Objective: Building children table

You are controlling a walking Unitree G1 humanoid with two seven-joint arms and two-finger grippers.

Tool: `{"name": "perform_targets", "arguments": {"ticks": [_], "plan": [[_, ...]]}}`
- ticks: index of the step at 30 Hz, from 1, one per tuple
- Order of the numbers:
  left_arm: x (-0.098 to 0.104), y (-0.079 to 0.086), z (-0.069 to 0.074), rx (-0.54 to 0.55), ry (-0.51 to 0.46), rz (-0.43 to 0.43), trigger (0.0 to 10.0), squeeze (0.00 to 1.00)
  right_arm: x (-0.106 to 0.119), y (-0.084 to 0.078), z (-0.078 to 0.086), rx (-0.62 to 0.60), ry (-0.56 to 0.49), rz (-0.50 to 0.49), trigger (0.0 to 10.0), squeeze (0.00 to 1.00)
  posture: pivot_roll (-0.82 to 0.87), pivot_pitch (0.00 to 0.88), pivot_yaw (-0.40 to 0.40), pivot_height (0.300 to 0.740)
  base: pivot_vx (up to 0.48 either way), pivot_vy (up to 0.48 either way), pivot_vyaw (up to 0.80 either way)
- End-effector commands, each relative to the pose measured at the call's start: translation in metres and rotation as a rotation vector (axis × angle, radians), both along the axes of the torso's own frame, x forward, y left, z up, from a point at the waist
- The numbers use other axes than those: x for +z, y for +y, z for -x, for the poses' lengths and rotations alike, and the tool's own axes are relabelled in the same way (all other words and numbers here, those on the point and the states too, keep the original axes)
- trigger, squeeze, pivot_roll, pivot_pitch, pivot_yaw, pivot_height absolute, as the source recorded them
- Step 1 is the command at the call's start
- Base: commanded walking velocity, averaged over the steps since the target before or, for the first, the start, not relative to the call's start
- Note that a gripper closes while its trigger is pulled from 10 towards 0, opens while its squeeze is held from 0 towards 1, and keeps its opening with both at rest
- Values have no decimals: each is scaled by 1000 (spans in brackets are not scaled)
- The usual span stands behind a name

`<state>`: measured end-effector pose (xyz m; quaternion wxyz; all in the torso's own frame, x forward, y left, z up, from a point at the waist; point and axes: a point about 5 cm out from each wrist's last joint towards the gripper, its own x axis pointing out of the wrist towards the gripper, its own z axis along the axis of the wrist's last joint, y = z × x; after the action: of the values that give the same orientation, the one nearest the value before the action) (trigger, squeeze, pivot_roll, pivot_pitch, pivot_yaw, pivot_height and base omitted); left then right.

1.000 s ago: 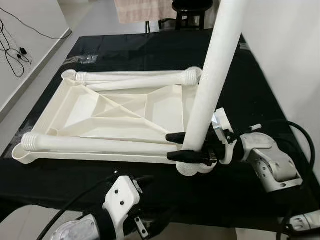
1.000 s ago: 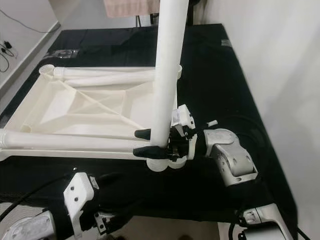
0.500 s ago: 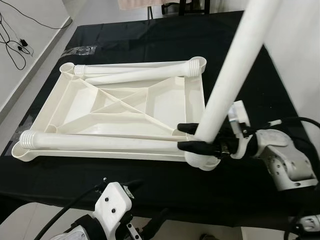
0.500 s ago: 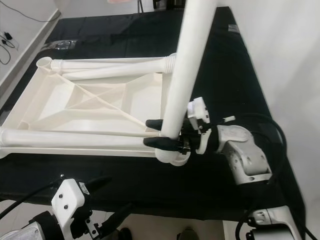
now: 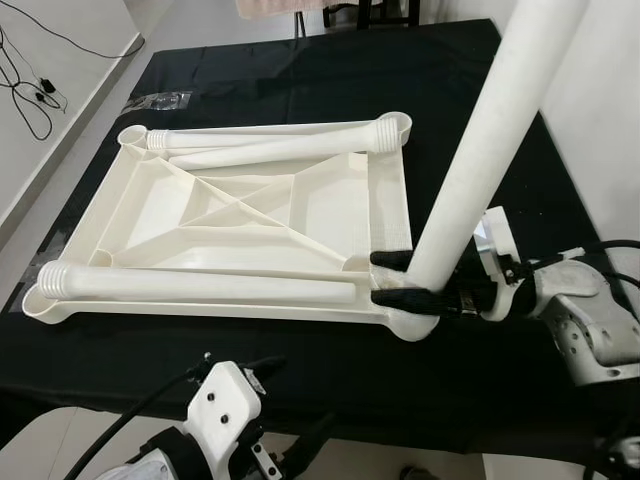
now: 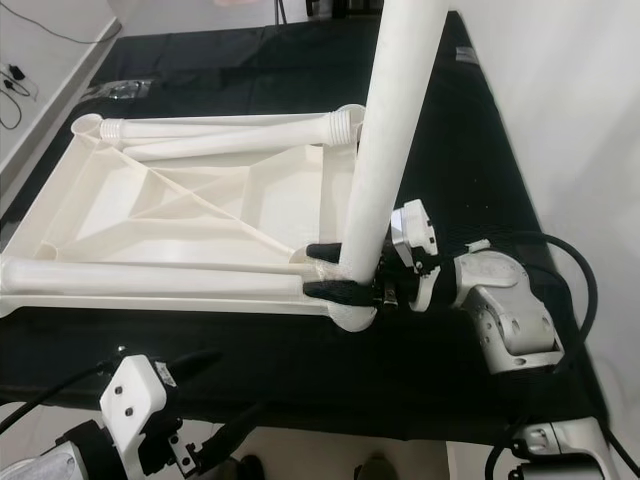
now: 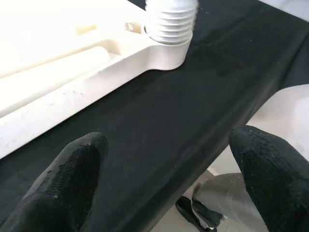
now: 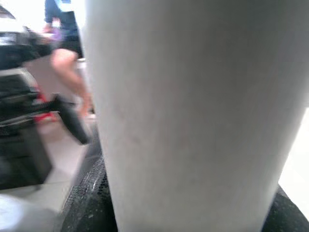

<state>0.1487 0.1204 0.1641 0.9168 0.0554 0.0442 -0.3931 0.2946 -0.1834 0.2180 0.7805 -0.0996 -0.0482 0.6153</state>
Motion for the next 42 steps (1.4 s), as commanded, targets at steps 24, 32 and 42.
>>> {"name": "perform_targets", "arguments": {"ticks": [24,32,42], "plan": [[0,4,1,-3,11,-12,10000,0,-23,28,15,260,19,126,10000,0,21,280,108,740,0,0,0],[0,6,2,-7,14,-19,10000,0,-26,46,12,403,25,188,10000,0,29,285,109,740,0,0,0],[0,5,3,-4,15,-19,10000,0,-16,61,-15,404,23,175,10000,0,29,291,92,740,0,0,0]]}}
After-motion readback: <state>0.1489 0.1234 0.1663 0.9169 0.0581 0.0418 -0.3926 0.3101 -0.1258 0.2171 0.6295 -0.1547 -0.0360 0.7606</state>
